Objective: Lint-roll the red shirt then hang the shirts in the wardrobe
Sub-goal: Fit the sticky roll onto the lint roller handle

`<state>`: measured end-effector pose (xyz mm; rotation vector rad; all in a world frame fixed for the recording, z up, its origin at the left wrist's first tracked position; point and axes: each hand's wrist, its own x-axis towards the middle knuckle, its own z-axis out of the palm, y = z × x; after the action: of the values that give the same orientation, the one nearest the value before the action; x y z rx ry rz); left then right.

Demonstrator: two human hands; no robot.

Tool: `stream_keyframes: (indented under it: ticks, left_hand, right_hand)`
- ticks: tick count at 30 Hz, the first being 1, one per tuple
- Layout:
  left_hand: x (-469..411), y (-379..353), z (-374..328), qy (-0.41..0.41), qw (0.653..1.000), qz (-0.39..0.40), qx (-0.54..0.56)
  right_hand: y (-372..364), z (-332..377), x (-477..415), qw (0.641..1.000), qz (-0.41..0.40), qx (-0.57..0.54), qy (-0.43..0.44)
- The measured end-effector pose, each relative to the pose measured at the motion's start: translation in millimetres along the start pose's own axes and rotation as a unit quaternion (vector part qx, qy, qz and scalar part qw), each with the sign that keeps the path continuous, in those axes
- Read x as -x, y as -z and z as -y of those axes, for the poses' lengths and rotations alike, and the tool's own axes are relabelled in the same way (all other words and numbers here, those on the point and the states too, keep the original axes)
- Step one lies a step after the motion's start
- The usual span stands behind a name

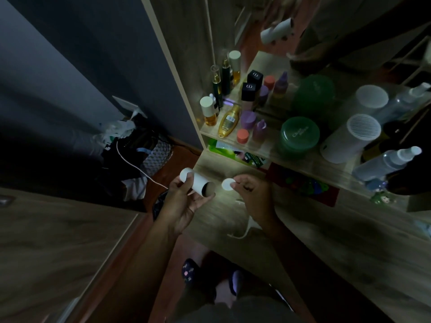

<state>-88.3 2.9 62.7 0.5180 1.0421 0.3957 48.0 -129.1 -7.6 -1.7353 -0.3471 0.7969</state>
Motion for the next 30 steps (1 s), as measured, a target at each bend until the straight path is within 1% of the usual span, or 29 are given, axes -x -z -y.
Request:
stream_keyframes:
  ticks: [3, 5, 9, 12, 14, 18, 26, 30]
  left_hand:
    - [-4.6, -1.1, -3.2, -0.019, 1.0, -0.017, -0.017]
    - [-6.3, -2.2, -6.0, -0.032, 0.999, -0.018, -0.017]
    - [-6.7, -4.5, -12.3, -0.051, 0.998, -0.017, -0.023]
    - [-5.1, -9.8, -12.3, -0.062, 0.997, -0.019, -0.052]
    - [-4.8, -13.9, -9.8, -0.064, 0.995, -0.019, -0.072]
    - [-4.1, -20.5, -7.7, -0.075, 0.993, -0.006, -0.092]
    - [1.0, -28.4, -5.7, -0.071, 0.995, 0.015, -0.07]
    - [3.8, -31.9, -1.6, -0.07, 0.996, 0.029, -0.052]
  right_hand:
    - [-3.5, 29.8, 15.4, 0.997, 0.028, -0.066, 0.021]
    - [-2.5, 40.6, 20.1, 0.996, 0.026, -0.085, 0.023]
    - [2.9, 49.9, 21.6, 0.995, 0.023, -0.093, 0.026]
    - [2.2, 55.8, 23.1, 0.993, 0.058, -0.092, 0.043]
    - [-1.9, 60.3, 25.0, 0.992, 0.067, -0.098, 0.047]
    - [-8.6, 65.0, 23.9, 0.989, 0.055, -0.13, 0.038]
    - [-9.2, 57.3, 22.0, 0.995, 0.024, -0.082, 0.047]
    - [-9.9, 55.3, 23.0, 0.995, 0.0, -0.08, 0.065]
